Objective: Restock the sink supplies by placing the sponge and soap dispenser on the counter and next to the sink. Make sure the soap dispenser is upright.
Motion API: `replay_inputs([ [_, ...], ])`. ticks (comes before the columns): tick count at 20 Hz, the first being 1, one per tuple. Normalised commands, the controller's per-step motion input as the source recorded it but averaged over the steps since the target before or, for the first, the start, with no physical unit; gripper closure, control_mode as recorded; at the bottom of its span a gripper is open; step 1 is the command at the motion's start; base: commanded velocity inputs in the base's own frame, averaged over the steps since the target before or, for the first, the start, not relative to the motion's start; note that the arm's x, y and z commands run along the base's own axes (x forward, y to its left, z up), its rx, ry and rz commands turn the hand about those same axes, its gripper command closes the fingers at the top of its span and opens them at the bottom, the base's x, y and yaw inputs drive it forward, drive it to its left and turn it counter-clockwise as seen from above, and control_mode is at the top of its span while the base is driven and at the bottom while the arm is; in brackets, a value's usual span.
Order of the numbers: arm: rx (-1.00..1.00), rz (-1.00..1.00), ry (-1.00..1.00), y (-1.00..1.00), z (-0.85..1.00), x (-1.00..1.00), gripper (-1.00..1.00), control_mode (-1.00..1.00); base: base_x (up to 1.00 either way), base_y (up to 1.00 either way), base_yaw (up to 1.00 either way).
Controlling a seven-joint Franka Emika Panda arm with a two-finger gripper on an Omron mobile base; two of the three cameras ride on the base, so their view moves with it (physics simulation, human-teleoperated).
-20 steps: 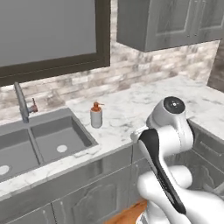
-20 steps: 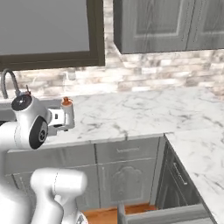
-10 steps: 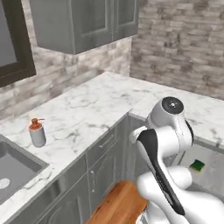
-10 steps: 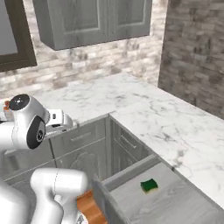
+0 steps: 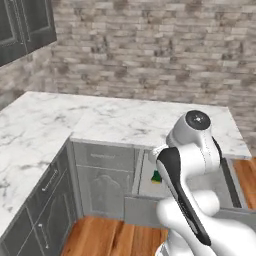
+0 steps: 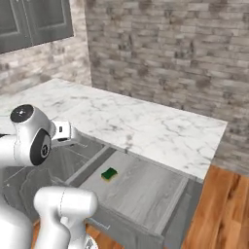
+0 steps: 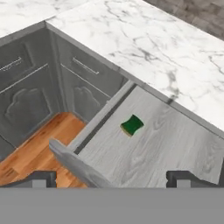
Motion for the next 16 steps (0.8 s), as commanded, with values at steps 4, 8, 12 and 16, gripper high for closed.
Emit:
replay_inputs([
  [4,0.0,0.0,0.0,0.0,0.0,0.0,-1.0,1.0,-0.04,-0.05,-0.64],
  [8,0.0,0.0,0.0,0.0,0.0,0.0,-1.0,1.0,0.0,0.1,-0.49],
  [12,0.0,0.0,0.0,0.0,0.0,0.0,-1.0,1.0,0.0,0.18,-0.4],
  [16,0.0,0.0,0.0,0.0,0.0,0.0,-1.0,1.0,0.0,0.31,-0.33],
])
